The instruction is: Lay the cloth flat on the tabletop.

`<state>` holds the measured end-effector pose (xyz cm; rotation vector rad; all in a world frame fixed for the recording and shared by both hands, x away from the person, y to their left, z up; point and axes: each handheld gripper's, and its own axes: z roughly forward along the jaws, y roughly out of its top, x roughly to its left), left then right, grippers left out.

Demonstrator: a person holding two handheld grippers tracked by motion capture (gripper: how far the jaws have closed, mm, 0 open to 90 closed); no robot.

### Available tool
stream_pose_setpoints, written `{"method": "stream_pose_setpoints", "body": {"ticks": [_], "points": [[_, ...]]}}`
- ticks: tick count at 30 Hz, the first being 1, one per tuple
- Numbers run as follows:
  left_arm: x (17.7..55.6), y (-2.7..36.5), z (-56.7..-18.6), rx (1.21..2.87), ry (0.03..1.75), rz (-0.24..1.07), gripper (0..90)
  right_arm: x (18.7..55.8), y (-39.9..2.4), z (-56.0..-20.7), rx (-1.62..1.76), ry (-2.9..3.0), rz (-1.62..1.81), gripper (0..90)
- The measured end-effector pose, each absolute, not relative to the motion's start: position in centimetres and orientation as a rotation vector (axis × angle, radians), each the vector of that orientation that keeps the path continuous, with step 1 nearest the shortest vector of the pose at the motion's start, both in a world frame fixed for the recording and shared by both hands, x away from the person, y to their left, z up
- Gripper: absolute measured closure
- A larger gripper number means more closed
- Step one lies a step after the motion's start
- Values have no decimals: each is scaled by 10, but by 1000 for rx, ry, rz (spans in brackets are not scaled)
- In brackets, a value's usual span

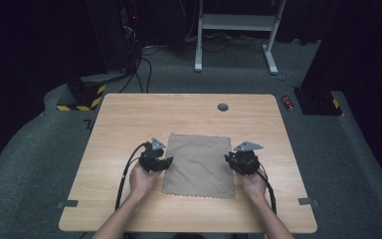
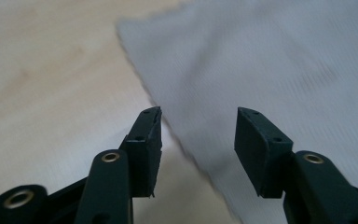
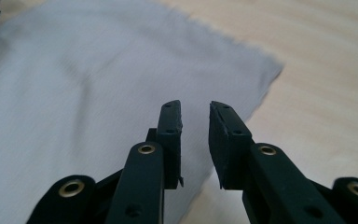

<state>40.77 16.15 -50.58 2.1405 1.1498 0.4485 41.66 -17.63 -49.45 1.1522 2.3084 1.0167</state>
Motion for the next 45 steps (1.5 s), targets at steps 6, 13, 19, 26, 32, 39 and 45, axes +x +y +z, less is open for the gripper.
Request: {"method": "stream_pose_setpoints", "body": {"ticks": [6, 13, 19, 26, 32, 39, 45], "points": [[365, 172, -513, 2148, 1150, 428, 510, 380, -186, -504, 1147, 2346, 995, 745], [350, 171, -514, 2175, 1131, 481, 493, 371, -182, -516, 1101, 2376, 926, 736], [341, 176, -514, 2179, 1137, 475, 510, 371, -183, -515, 1079, 2373, 906, 731], [335, 174, -513, 2158, 1110, 452, 456, 365, -178, -512, 1076, 2372, 931, 684], [333, 160, -517, 2173, 1073, 463, 435, 343, -169, -514, 1010, 2413, 988, 638], [326, 161, -513, 2221, 1074, 465, 457, 334, -179, -520, 1010, 2416, 1013, 577], [316, 167, -515, 2182, 1096, 441, 457, 334, -181, -520, 996, 2419, 1014, 573]]}}
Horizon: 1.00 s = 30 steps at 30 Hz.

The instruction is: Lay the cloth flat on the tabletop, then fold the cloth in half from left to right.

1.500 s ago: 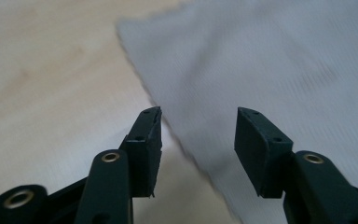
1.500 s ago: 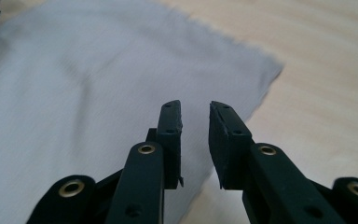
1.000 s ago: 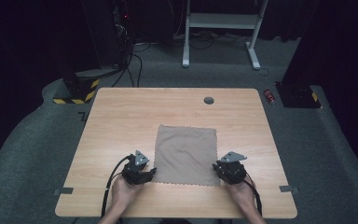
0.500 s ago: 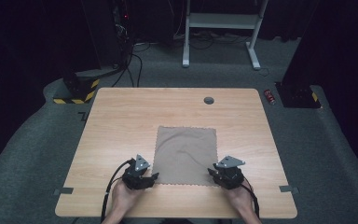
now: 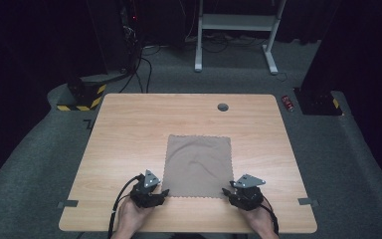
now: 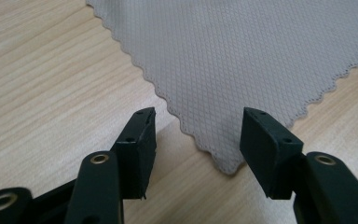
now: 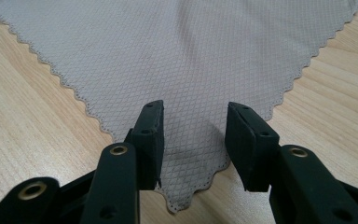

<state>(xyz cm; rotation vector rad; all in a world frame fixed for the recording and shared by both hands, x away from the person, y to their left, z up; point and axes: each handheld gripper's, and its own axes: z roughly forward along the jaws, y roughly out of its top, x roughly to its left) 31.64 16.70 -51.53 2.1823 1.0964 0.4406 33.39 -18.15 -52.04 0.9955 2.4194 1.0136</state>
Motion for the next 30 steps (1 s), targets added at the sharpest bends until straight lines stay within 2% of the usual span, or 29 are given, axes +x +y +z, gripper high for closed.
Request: {"method": "stream_pose_setpoints", "body": {"ticks": [6, 13, 24, 30], "points": [[312, 169, -518, 2154, 1100, 447, 453, 335, -182, -520, 1023, 2420, 1011, 547], [316, 171, -516, 2141, 1118, 403, 387, 339, -178, -517, 1067, 2422, 1029, 526], [357, 184, -511, 2042, 1192, 331, 379, 349, -140, -513, 990, 2468, 1139, 595], [378, 183, -506, 2027, 1211, 356, 383, 352, -123, -514, 967, 2481, 1189, 604]]}}
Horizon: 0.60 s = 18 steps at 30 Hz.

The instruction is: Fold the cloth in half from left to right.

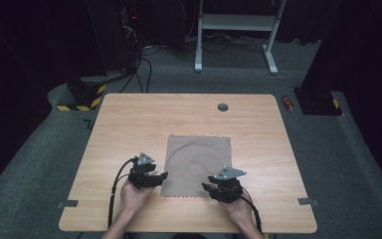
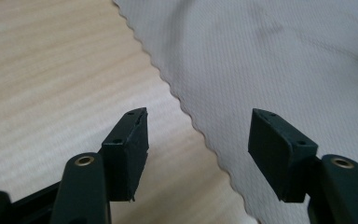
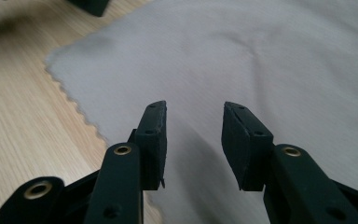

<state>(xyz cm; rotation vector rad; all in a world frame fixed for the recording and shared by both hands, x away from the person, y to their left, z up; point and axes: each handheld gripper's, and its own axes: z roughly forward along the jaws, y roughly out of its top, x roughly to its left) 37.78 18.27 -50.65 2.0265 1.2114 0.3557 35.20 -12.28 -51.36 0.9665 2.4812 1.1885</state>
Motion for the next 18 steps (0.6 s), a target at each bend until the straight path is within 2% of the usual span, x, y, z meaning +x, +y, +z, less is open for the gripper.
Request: {"method": "stream_pose_setpoints", "body": {"ticks": [18], "points": [[433, 175, -494, 1996, 1254, 375, 395, 344, -57, -517, 783, 2553, 1196, 617]]}}
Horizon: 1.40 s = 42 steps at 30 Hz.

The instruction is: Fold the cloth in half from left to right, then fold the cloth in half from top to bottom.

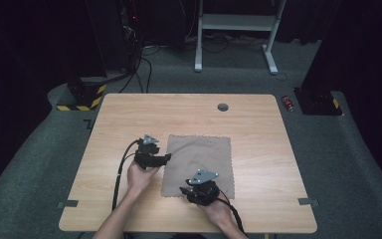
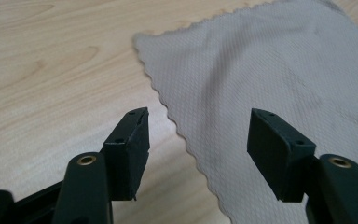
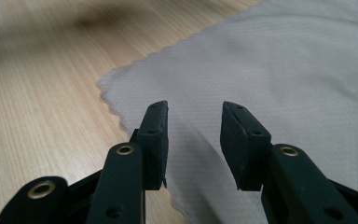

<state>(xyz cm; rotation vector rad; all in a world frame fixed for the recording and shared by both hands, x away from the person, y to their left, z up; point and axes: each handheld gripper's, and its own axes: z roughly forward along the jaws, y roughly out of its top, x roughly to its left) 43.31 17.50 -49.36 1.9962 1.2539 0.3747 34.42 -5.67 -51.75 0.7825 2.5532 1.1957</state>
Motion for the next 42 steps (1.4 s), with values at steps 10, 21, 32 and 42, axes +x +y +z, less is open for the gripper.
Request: {"method": "stream_pose_setpoints", "body": {"ticks": [10, 21, 32, 42], "points": [[461, 177, -489, 1992, 1287, 410, 414, 341, -38, -516, 746, 2567, 1211, 636], [489, 170, -491, 2001, 1318, 425, 428, 340, -19, -514, 700, 2568, 1220, 657], [512, 170, -500, 2037, 1372, 438, 441, 335, 0, -519, 659, 2604, 1222, 667], [525, 166, -502, 2024, 1385, 449, 450, 331, 10, -522, 628, 2622, 1191, 668]]}}
